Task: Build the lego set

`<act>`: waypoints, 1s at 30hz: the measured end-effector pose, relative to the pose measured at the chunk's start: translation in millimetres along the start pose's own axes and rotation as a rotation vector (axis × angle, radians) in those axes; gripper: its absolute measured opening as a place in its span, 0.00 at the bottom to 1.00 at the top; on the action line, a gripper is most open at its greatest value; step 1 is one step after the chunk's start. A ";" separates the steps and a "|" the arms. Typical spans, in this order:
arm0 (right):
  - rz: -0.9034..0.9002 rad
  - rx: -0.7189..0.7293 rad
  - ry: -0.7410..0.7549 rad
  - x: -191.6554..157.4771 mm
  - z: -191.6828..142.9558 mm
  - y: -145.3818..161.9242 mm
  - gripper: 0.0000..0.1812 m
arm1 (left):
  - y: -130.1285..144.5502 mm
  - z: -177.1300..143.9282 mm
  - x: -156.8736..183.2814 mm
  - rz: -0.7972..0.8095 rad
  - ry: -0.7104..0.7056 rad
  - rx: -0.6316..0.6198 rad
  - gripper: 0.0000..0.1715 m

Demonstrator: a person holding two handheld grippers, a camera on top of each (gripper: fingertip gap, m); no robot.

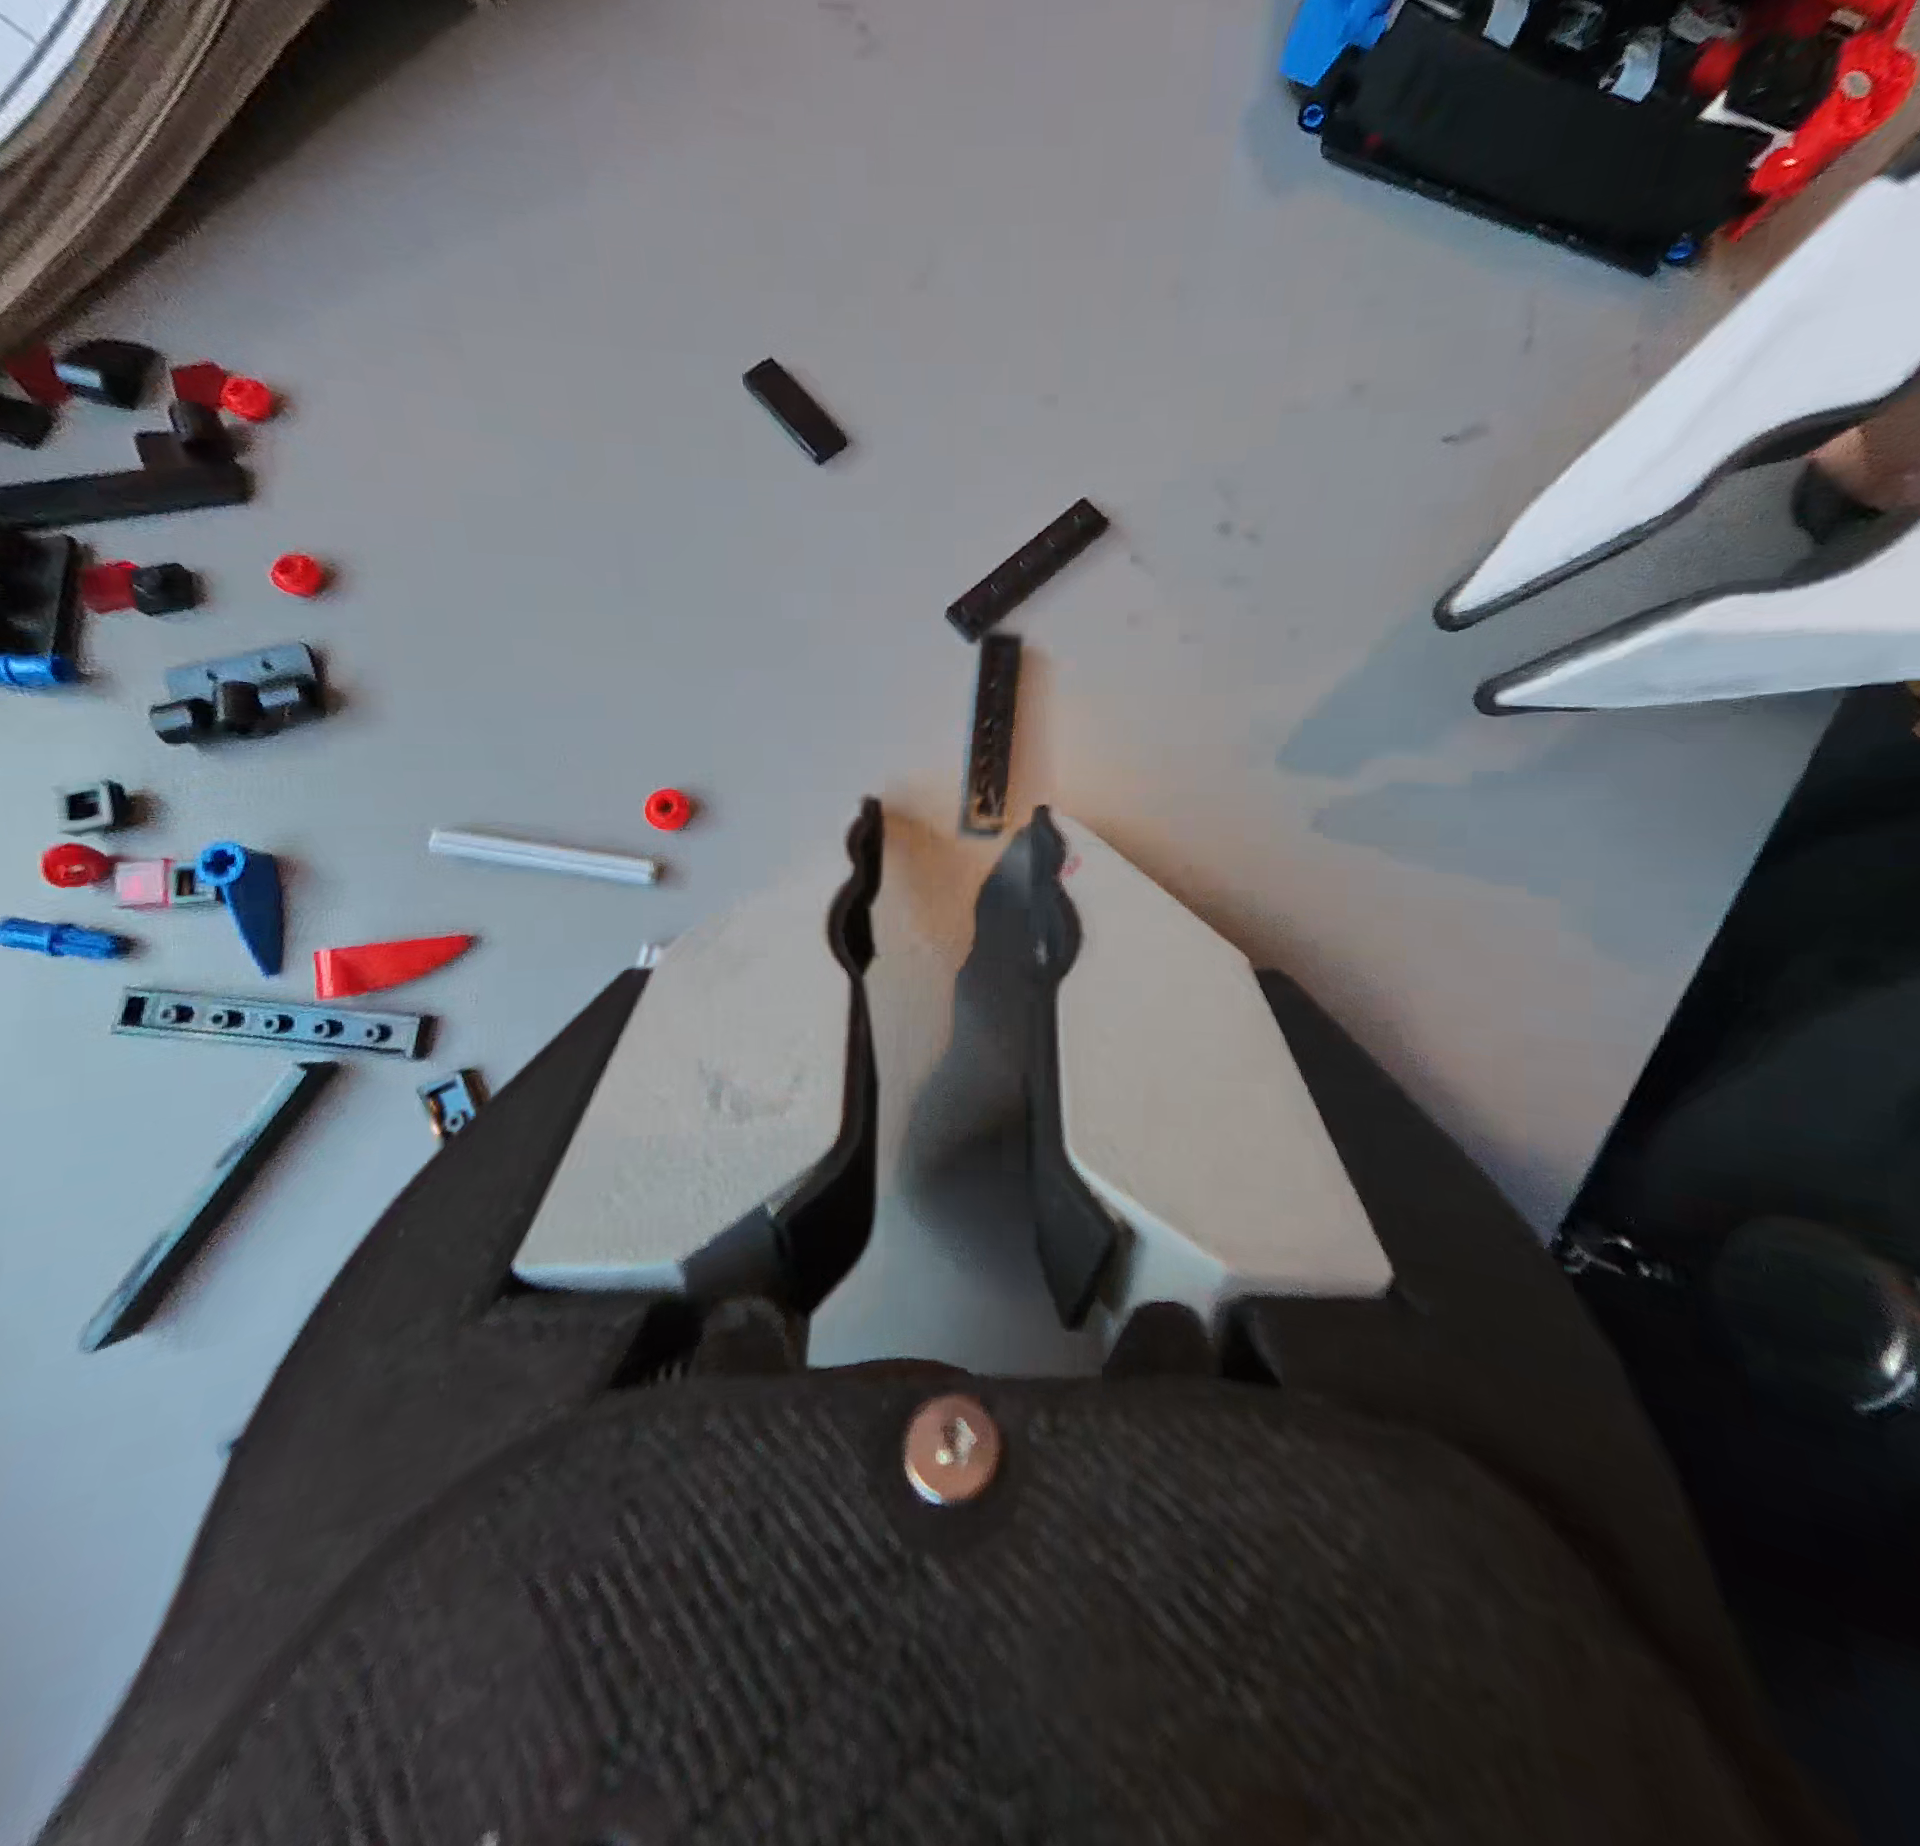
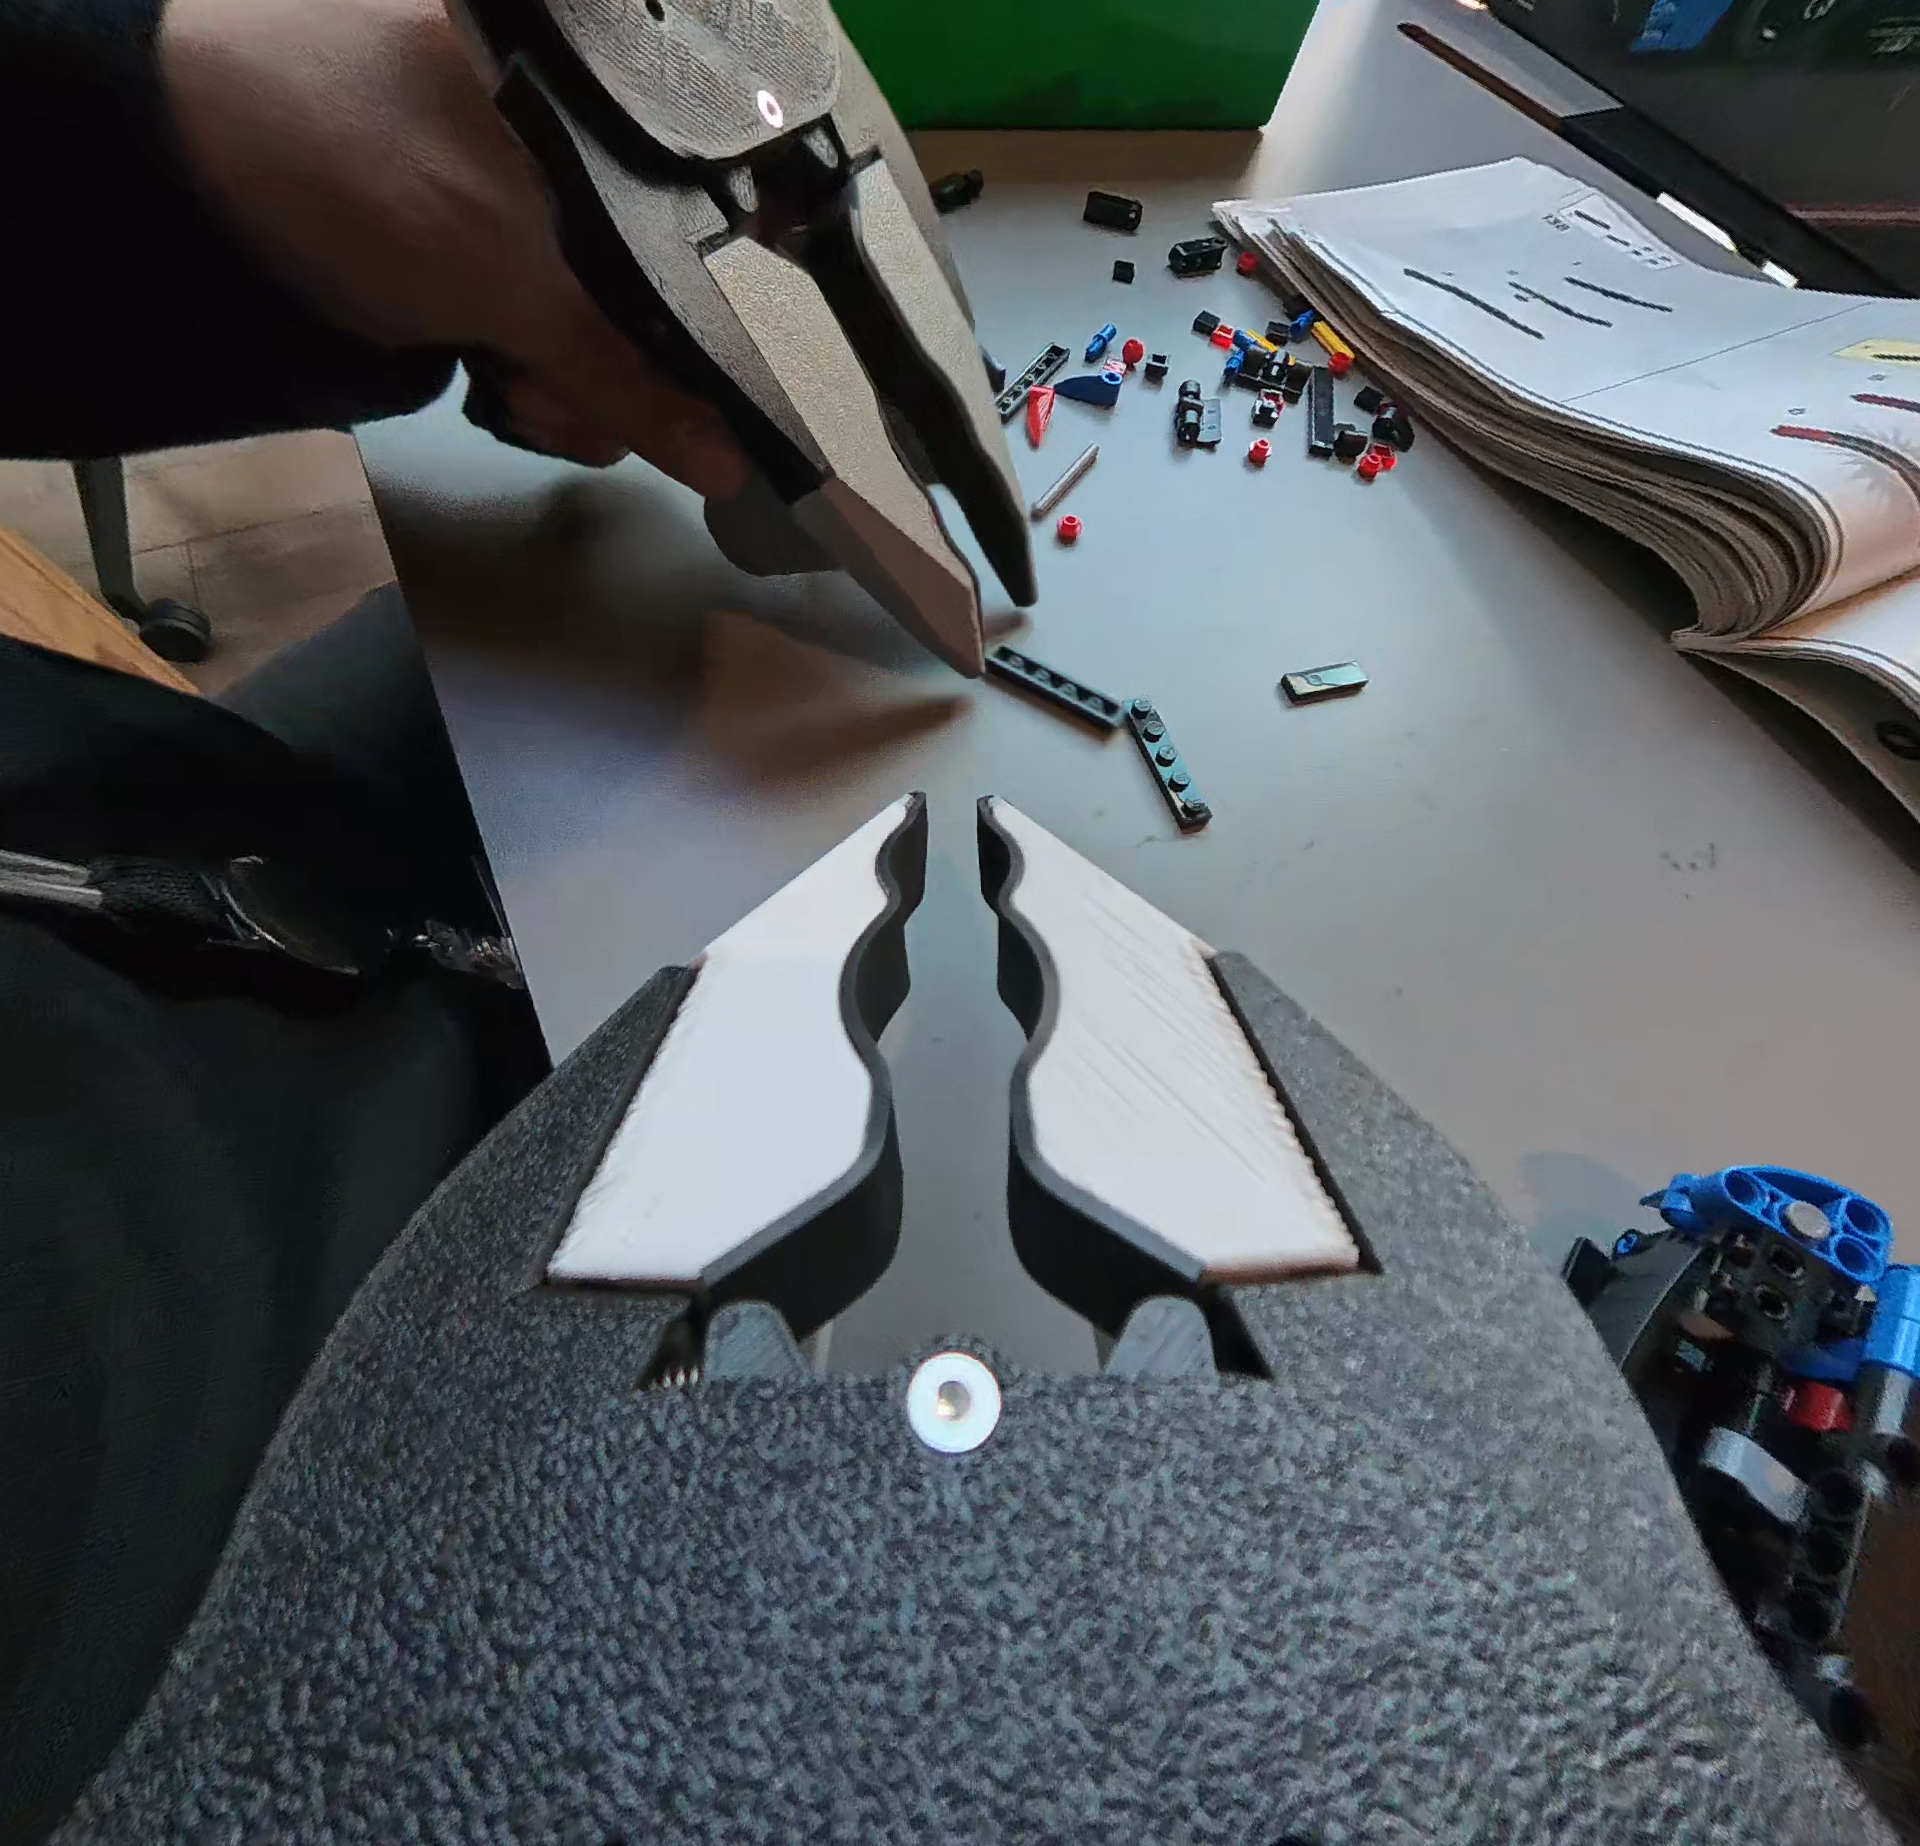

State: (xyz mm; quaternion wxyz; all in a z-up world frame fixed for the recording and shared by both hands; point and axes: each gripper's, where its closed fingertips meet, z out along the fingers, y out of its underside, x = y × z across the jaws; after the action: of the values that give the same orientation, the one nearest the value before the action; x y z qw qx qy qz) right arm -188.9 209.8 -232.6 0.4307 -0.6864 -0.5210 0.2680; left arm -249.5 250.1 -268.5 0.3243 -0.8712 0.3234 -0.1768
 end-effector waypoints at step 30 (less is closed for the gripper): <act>0.036 0.034 -0.041 -0.3 -4.3 -2.3 0.04 | 65.8 -66.9 -59.1 -0.087 -0.221 -0.052 0.04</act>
State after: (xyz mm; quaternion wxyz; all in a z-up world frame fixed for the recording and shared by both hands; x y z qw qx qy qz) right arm -186.6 208.4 -228.5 0.4269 -0.6826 -0.5125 0.2986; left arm -356.7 221.9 -270.3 0.3272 -0.9067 0.2523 -0.0849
